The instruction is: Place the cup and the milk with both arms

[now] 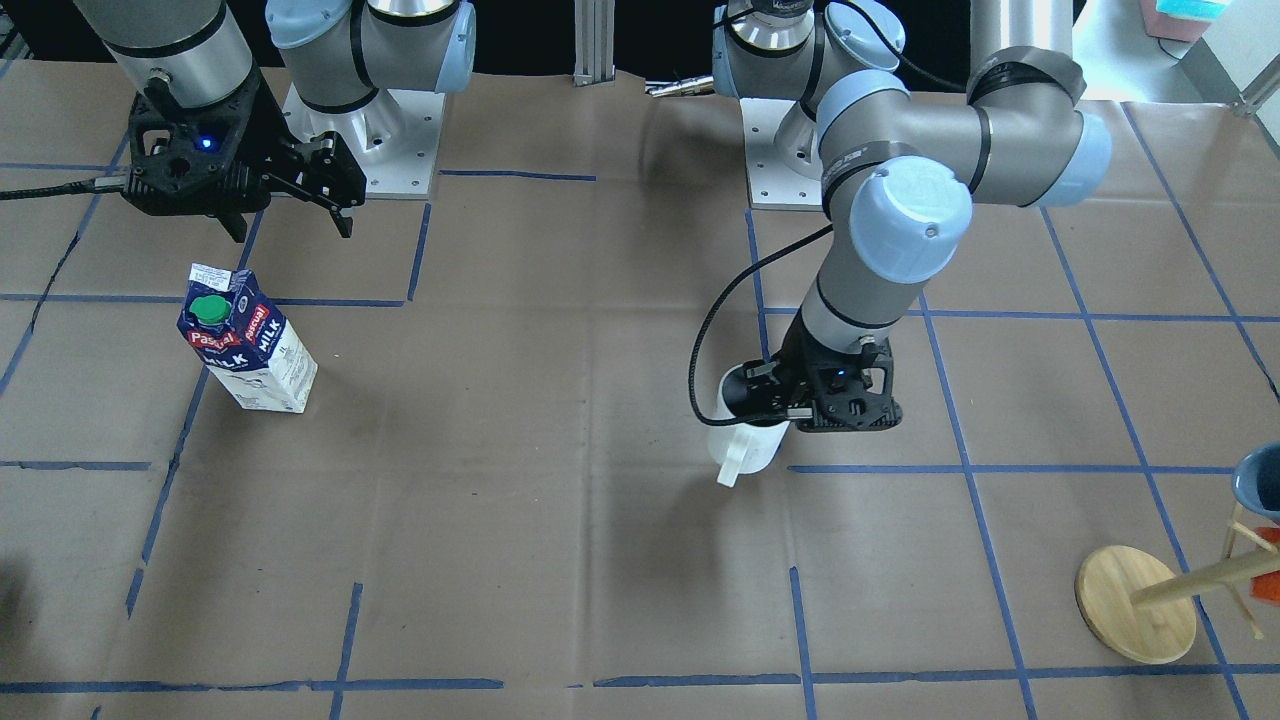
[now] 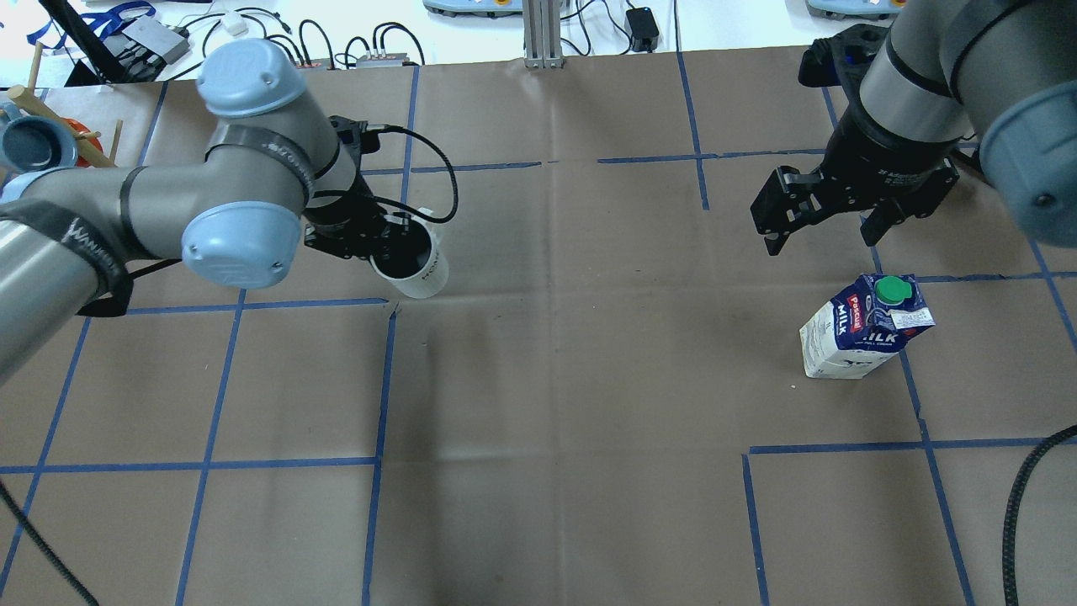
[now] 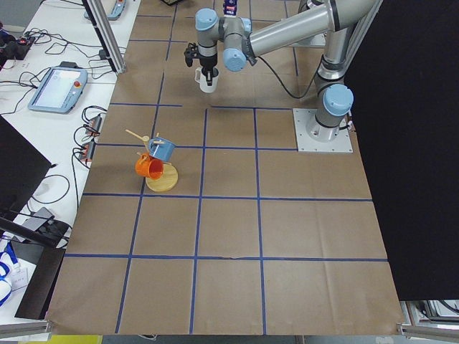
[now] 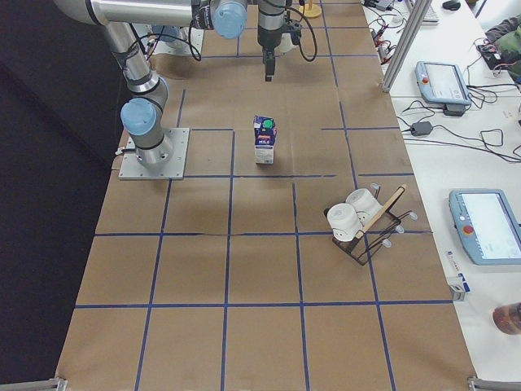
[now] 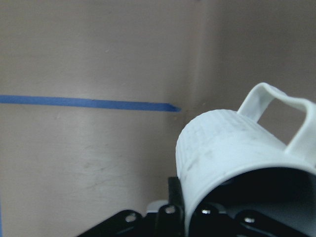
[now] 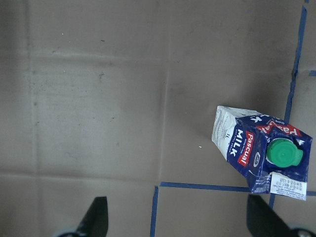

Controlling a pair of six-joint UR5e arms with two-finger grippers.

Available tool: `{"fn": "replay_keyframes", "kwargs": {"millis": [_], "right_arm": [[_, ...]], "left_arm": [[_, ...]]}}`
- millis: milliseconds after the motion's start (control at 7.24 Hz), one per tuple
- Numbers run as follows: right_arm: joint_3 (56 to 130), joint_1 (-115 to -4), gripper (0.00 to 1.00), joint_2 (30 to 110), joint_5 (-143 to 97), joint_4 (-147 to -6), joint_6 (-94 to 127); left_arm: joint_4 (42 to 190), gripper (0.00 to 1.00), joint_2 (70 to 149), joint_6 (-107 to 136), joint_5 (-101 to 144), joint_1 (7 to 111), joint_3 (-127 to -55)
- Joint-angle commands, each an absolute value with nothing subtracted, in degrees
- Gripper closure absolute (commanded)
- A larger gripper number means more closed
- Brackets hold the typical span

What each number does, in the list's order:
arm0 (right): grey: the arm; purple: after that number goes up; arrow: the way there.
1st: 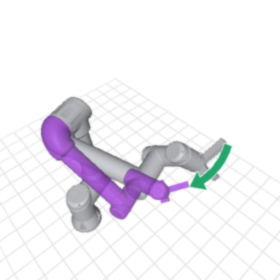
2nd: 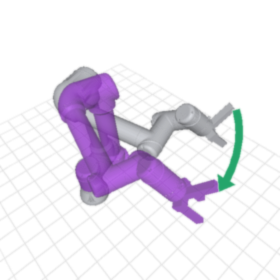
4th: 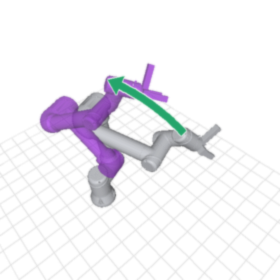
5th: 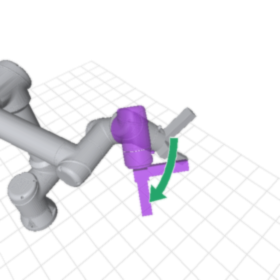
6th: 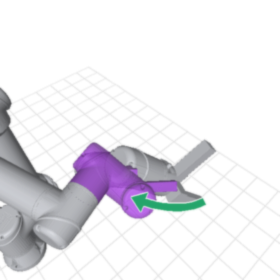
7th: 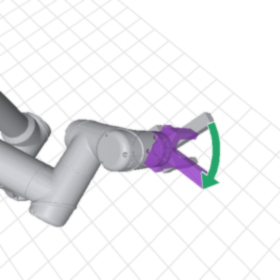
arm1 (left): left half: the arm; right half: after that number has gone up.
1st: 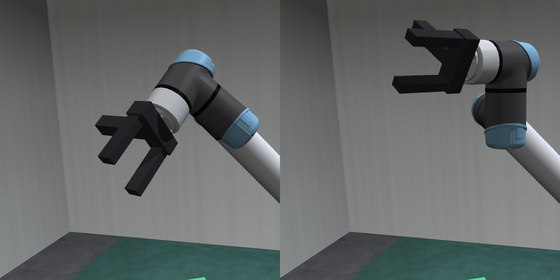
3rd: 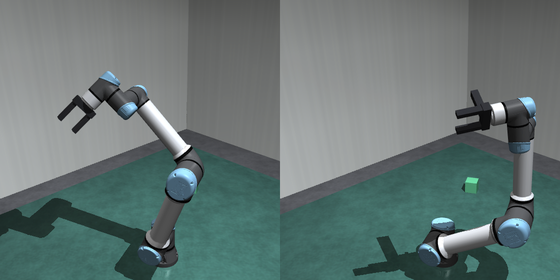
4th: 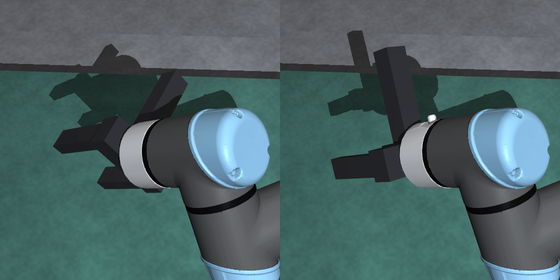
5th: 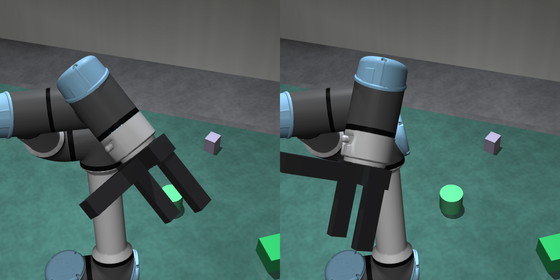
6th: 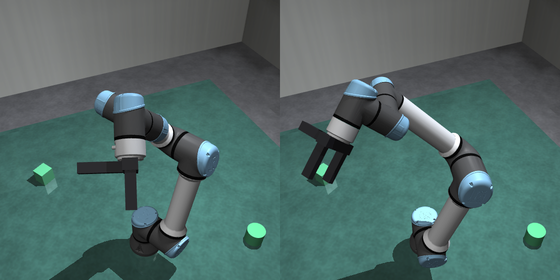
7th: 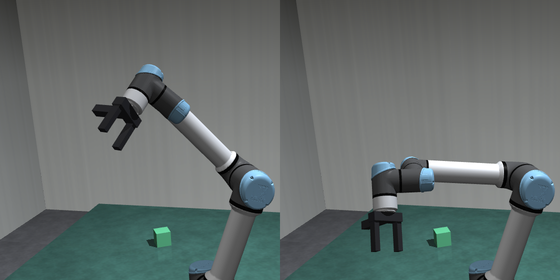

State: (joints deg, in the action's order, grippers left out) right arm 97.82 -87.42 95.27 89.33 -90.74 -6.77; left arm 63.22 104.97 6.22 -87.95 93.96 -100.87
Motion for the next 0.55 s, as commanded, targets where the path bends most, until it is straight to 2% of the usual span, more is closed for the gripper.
{"fn": "replay_keyframes", "kwargs": {"millis": [0, 276, 415], "right_arm": [[97.8, -87.4, 0.00, 95.3, 89.4, -90.8, -7.0], [97.8, -87.5, 0.00, 95.3, 89.3, -90.9, -6.9], [97.8, -87.4, 0.00, 95.3, 89.3, -90.9, -7.0]], "left_arm": [[63.1, 0.99, 115.1, 10.3, -88.2, 100.8, -89.7], [63.1, 0.99, 122.3, 11.3, -88.0, 102.9, -82.7], [62.9, 0.99, 124.9, 11.5, -88.3, 103.3, -81.7]]}}
